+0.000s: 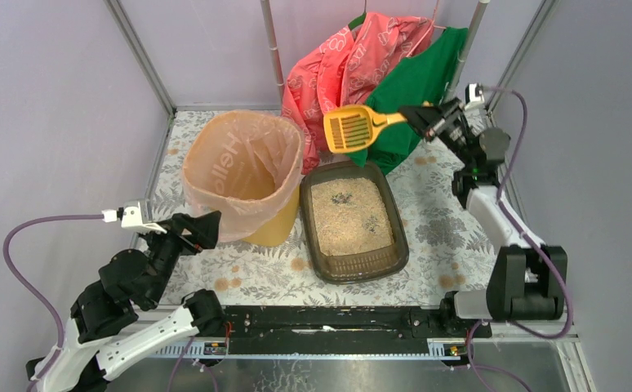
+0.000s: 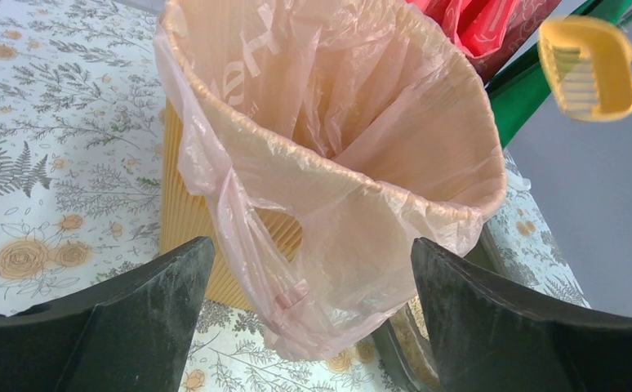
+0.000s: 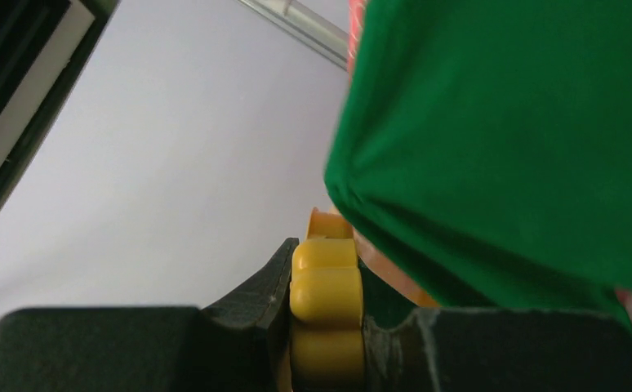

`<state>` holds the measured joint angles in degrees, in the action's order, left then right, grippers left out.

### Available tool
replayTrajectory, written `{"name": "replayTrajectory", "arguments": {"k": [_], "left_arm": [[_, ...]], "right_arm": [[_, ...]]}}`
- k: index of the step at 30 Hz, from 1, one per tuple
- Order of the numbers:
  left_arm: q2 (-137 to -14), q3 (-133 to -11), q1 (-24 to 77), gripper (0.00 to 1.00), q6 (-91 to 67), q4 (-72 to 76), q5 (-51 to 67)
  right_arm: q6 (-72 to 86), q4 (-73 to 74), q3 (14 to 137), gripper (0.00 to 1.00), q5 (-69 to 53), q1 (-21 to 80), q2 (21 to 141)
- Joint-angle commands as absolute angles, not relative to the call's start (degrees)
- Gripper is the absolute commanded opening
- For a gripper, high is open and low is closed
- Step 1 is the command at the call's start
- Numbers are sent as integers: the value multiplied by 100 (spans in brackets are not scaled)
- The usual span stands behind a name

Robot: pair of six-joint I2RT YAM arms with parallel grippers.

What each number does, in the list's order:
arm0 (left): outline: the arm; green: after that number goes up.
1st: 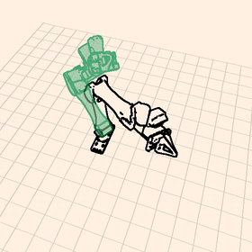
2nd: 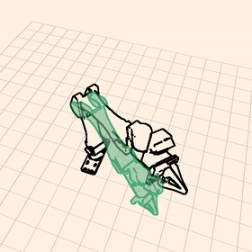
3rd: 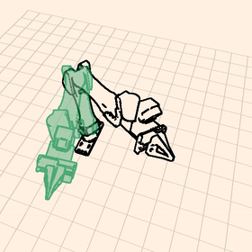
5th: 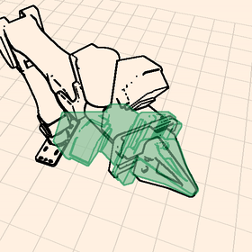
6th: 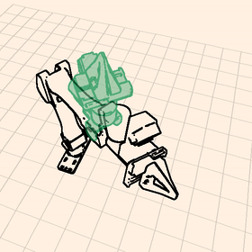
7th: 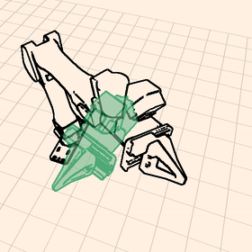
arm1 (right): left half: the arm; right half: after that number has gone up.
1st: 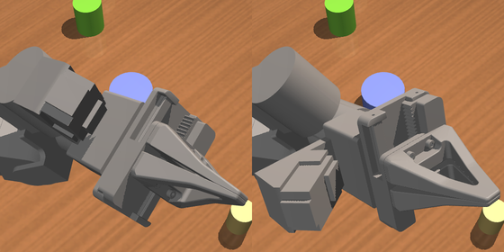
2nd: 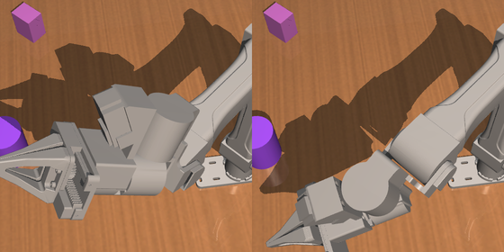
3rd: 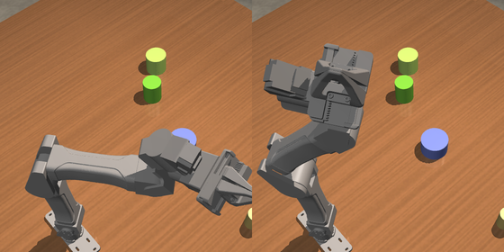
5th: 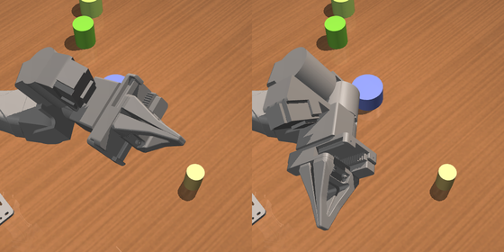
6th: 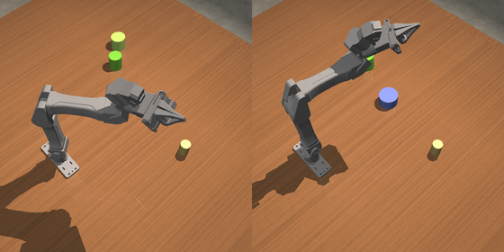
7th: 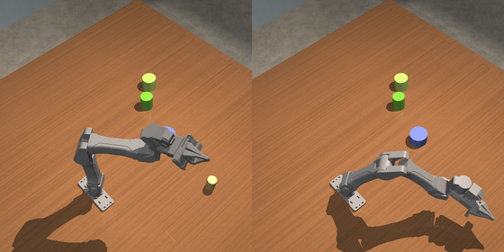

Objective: Clean the litter box

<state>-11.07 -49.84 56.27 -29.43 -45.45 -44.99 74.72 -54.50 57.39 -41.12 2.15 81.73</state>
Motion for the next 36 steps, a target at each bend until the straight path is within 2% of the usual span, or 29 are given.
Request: {"name": "replayTrajectory", "arguments": {"k": [1, 4, 8, 10, 14, 17, 27, 36], "left_arm": [[-1434, -5162, 5669, 99, -2669, -3939, -4446], [-1717, -5153, 5671, 99, -2510, -3638, -4355], [-1899, -5071, 5669, 98, -2426, -3234, -4509], [-1755, -4913, 5669, 97, -2391, -2906, -4609], [-1488, -4713, 5669, 95, -2289, -2388, -4540], [-1598, -4786, 5669, 96, -2313, -2450, -4445], [-1541, -4862, 5671, 96, -2382, -2573, -4350], [-1518, -4873, 5670, 99, -2441, -2700, -4312]], "right_arm": [[7232, -5841, 4662, 0, -4568, 37, 7203], [6221, -4505, 4091, 0, -4425, 36, 6620], [4159, -1787, 4157, 0, -3775, 69, 5840], [3563, -944, 4239, 0, -3532, 76, 5615], [3247, -335, 4112, 0, -3322, 113, 5362], [2794, 222, 4038, 0, -2709, 361, 5199], [1654, 1859, 4777, 0, 55, 2485, 5437], [918, 2554, 5310, 0, 1247, 2681, 5518]]}}
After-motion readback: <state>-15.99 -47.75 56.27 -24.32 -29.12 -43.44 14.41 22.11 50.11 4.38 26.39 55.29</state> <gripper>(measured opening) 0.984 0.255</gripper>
